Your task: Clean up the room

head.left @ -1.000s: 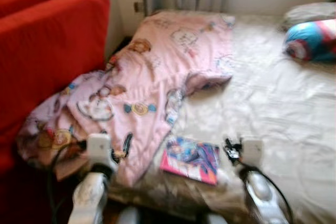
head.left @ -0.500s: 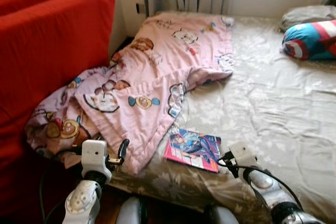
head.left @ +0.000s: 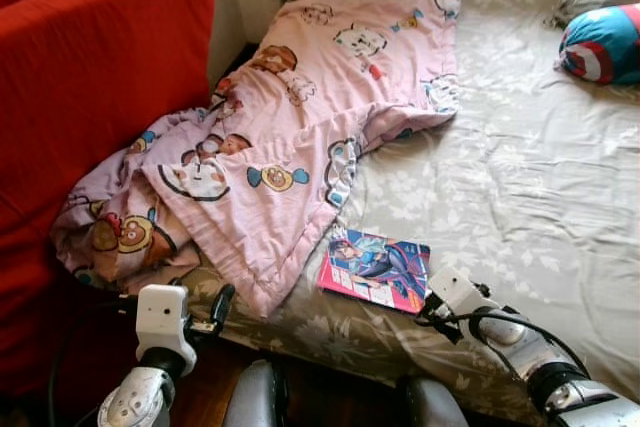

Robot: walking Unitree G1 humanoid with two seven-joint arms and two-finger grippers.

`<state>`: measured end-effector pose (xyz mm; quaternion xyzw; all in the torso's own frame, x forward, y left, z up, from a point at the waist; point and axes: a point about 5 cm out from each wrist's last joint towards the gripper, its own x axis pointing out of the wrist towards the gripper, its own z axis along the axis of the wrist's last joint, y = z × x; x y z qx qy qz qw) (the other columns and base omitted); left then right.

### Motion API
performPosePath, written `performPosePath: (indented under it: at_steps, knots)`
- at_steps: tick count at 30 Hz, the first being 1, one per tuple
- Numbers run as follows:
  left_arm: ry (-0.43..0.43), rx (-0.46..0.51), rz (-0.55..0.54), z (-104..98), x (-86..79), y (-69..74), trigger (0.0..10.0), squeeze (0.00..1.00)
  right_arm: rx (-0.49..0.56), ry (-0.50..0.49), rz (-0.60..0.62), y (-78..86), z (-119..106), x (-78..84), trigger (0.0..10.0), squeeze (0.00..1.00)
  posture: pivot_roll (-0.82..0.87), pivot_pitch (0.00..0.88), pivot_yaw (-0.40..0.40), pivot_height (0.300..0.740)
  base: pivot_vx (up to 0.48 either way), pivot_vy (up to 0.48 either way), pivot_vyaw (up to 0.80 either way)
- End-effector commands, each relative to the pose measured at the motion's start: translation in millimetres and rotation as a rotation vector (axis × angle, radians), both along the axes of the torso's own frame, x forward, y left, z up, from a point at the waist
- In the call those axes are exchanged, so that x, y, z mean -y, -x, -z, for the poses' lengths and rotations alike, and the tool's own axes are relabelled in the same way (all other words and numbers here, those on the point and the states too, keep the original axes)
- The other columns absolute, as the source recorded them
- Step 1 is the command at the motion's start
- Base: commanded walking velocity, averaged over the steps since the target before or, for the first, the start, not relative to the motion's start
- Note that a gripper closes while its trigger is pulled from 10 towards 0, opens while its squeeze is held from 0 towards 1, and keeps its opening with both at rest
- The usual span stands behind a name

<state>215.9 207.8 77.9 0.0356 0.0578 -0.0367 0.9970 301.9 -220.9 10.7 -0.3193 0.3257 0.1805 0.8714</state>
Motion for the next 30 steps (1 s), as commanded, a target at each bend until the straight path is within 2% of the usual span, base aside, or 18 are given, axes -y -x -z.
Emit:
performPosePath:
  at_steps: [1, 5, 8, 20, 21, 22, 26, 27, 30]
  knots:
    - [-0.004, -0.025, -0.006, 0, -3.6, 4.9, 10.0, 0.0, -0.015, 0.019, 0.011, -0.4, -1, 3.8, 10.0, 0.0, 0.14, 0.217, 0.067, 0.624, 0.0, 0.0, 0.0]
    - [-0.002, -0.042, -0.004, -1, -1.9, 13.3, 10.0, 0.0, -0.004, -0.001, 0.036, -4.0, -5, 5.3, 10.0, 0.0, 0.15, 0.243, 0.07, 0.624, 0.0, 0.0, 0.0]
    - [-0.003, -0.052, -0.004, 0, -2.1, 17.0, 10.0, 0.0, -0.006, 0.02, 0.036, -4.1, -5, 6.3, 10.0, 0.0, 0.16, 0.256, 0.072, 0.624, 0.0, 0.0, 0.0]
    - [-0.016, -0.085, -0.013, -4, -6.4, 30.9, 10.0, 0.0, 0.007, 0.036, 0.007, -7.3, -5, -2.3, 10.0, 0.0, 0.19, 0.287, 0.084, 0.624, 0.0, 0.0, 0.0]
    - [-0.017, -0.088, -0.012, -4, -6.5, 32.8, 10.0, 0.0, 0.011, 0.042, 0.0, -7.8, -6, -3.2, 3.6, 0.0, 0.19, 0.29, 0.086, 0.624, 0.0, 0.0, 0.0]
    - [-0.018, -0.089, -0.012, -4, -6.5, 33.6, 10.0, 0.0, 0.015, 0.045, -0.004, -8.1, -6, -3.7, 0.0, 0.0, 0.19, 0.294, 0.087, 0.624, 0.0, 0.0, 0.0]
    - [-0.018, -0.092, -0.013, -5, -6.6, 35.1, 10.0, 0.0, 0.018, 0.049, -0.009, -8.5, -6, -4.3, 0.0, 0.0, 0.2, 0.298, 0.088, 0.624, 0.0, 0.0, 0.0]
    - [-0.019, -0.096, -0.012, -5, -6.5, 36.2, 10.0, 0.0, 0.02, 0.052, -0.013, -9.0, -7, -4.7, 10.0, 0.0, 0.2, 0.301, 0.088, 0.624, 0.0, 0.0, 0.0]
    - [-0.019, -0.105, -0.012, -4, -6.2, 38.7, 10.0, 0.0, 0.038, 0.068, -0.006, -11.2, -9, -4.1, 10.0, 0.0, 0.2, 0.301, 0.09, 0.624, 0.0, 0.0, 0.0]
